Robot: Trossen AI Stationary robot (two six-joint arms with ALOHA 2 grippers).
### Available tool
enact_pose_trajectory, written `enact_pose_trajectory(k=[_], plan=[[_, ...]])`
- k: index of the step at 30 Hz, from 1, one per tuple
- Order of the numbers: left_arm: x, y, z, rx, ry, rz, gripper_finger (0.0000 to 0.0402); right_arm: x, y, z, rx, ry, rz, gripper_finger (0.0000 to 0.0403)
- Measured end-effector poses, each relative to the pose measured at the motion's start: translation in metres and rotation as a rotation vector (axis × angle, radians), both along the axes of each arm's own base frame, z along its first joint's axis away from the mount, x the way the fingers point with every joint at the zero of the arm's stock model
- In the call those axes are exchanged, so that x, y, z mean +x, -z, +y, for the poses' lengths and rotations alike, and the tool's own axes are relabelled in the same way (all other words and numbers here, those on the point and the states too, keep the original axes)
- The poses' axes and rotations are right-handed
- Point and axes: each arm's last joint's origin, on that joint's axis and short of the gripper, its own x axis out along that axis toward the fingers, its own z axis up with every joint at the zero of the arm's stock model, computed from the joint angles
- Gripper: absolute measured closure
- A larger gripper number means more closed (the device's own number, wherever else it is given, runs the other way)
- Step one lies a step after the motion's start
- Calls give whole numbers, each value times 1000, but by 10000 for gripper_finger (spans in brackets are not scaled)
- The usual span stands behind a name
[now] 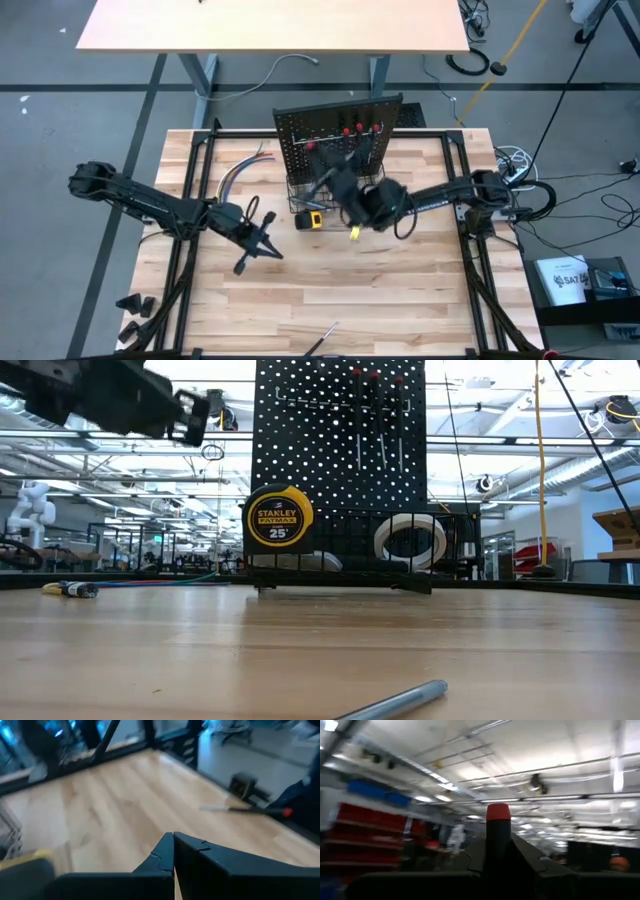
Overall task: Hang tools onto peg board
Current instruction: Hang the black screwdriver onto the pegboard
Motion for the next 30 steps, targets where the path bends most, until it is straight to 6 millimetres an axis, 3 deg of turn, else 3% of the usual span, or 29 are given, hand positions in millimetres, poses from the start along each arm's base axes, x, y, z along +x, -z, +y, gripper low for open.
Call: enact_pose_trajectory(k=[6, 14, 24, 30], plan=[[2, -11, -3, -85, 55, -90, 386, 16, 24, 44, 103, -349, 165, 356], [3, -15, -3, -152, -1, -98, 337, 24, 43, 67, 200, -860, 269, 356], [3, -20, -8, -145, -28, -161, 229, 41, 75, 72, 287, -965, 211, 355], [4, -23, -8, -137, -26, -200, 213, 49, 91, 73, 268, -1063, 97, 355]])
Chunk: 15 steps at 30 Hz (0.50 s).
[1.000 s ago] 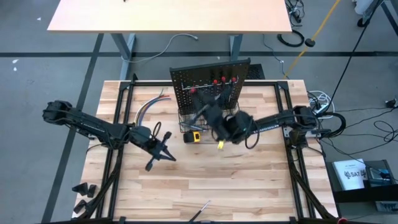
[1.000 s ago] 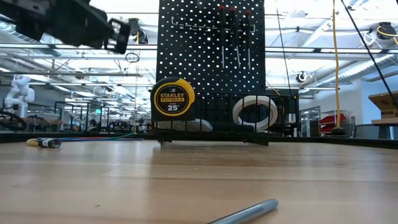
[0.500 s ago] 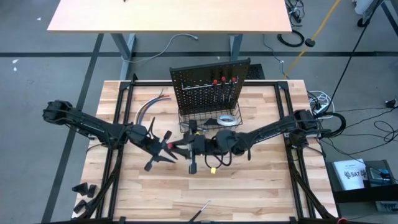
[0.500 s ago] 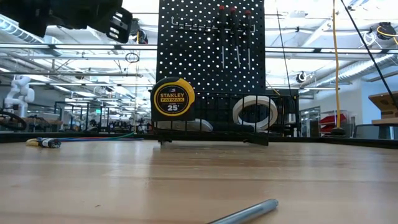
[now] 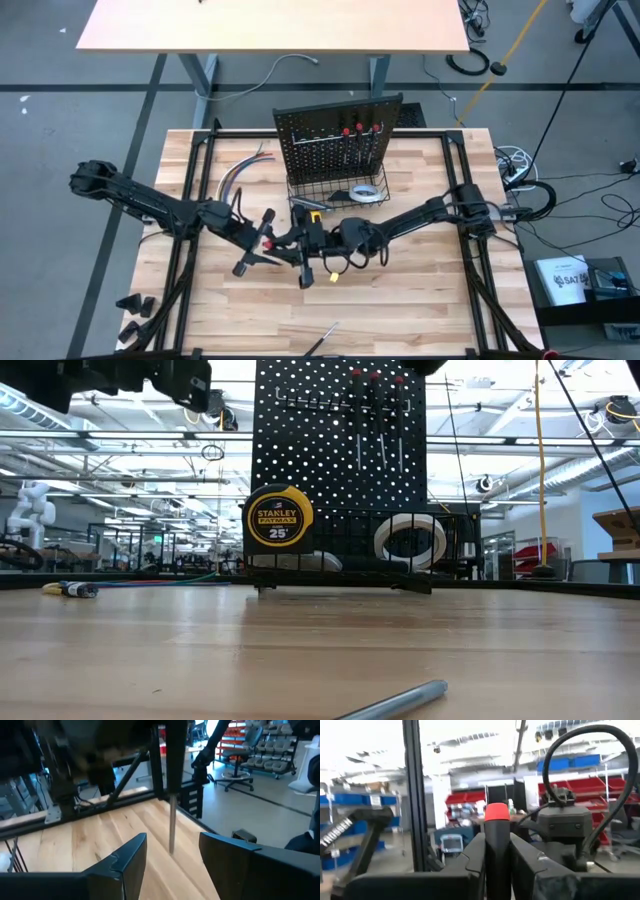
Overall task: Hang tools onto peg board
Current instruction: Hang the black screwdriver onto the pegboard
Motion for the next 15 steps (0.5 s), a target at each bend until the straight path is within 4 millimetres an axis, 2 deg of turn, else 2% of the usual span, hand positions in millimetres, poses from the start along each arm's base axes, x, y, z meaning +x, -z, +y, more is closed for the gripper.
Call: enact_pose_trajectory(k=[7, 15], plan=[[-1, -8, -3, -30, 54, -71, 212, 5, 12, -9, 28, 17, -90, 355], [-1, -8, -4, -31, 56, -76, 212, 4, 10, -12, 25, 46, -130, 355]])
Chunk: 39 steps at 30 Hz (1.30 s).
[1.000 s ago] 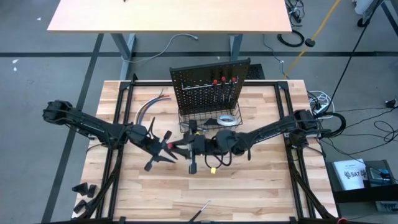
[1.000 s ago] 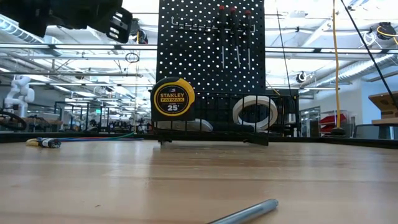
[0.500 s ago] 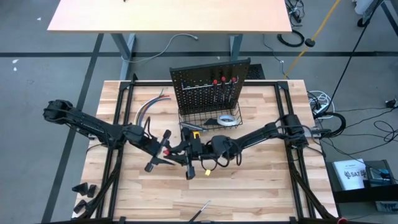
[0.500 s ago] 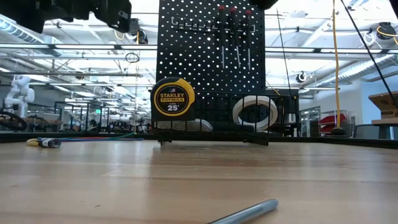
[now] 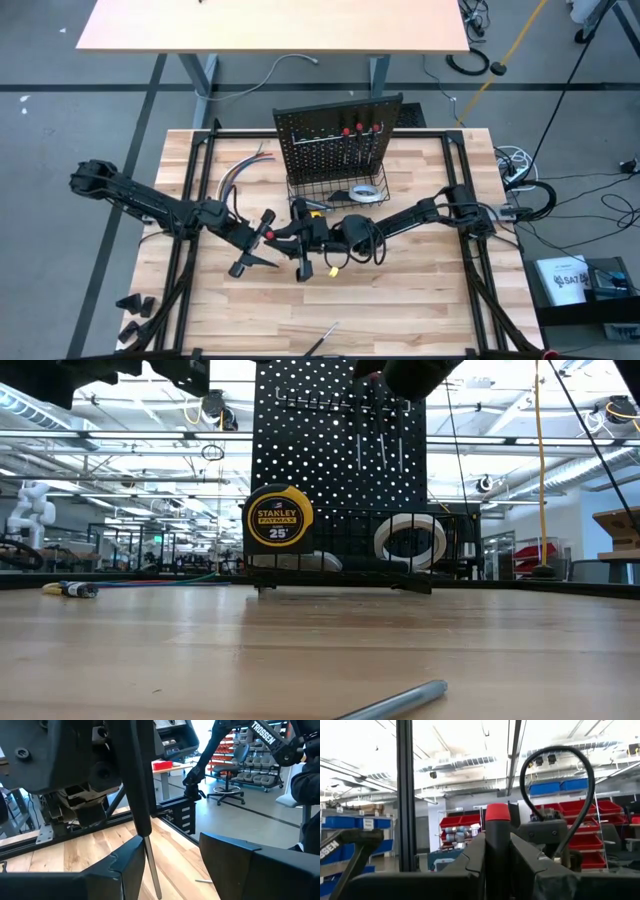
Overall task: Hang tools onto peg board
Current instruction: Hang the black screwdriver onto the pegboard
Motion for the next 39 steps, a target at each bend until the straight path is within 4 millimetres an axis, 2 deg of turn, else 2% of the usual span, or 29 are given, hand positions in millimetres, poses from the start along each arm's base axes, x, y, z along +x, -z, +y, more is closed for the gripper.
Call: enact_pose_trajectory(k=[3, 7, 16, 21, 25, 29, 39], plan=[[0, 0, 0, -1, 0, -2, 219, 0, 0, -2, 9, 0, -5, 355], [0, 0, 0, 3, -1, -6, 251, 0, 0, -3, 13, -3, -5, 355], [0, 0, 1, 6, -11, -2, 384, 1, 1, -2, -1, -16, 6, 355], [0, 1, 1, 4, -11, 10, 388, 1, 2, -1, -6, -14, 18, 353], [0, 2, 1, 5, -11, 16, 390, 2, 3, -1, 2, -13, 39, 333], [0, 2, 0, -6, -9, 30, 392, 3, 1, -2, 2, -11, 85, 295], [-12, -6, 4, 1, -44, 39, 394, -10, -24, -6, -62, 11, 361, 179]])
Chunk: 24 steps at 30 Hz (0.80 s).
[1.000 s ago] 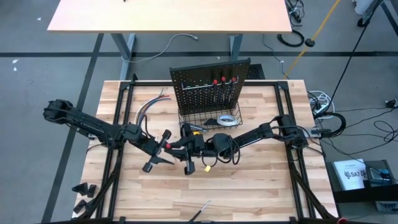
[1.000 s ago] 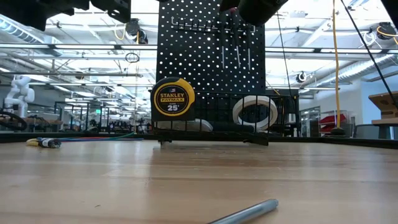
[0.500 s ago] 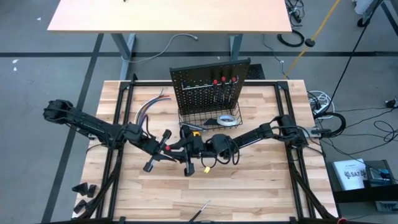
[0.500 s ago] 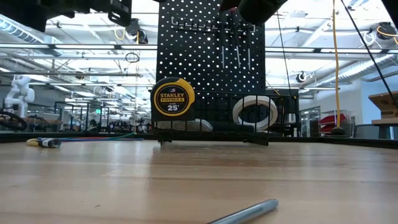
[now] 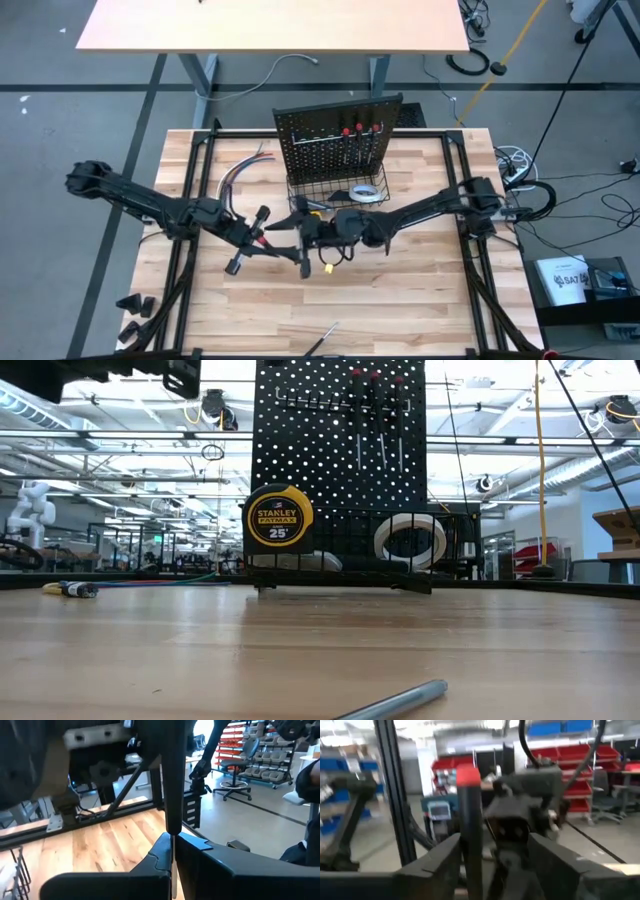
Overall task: Hang tools onto peg board
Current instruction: Hang the black screwdriver onto the pegboard
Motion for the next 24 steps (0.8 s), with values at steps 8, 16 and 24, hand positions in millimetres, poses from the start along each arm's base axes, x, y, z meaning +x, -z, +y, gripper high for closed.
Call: enact_pose_trajectory(k=[8, 16, 24], plan=[[-17, -6, 10, 17, -175, 42, 394, -9, -10, -1, -70, 6, 74, 147], [-12, 0, 12, 15, -305, 84, 394, -7, -12, -15, -83, 106, 50, 153], [-9, 4, 14, 32, -384, 104, 394, -5, -12, -26, -70, 130, 51, 161]])
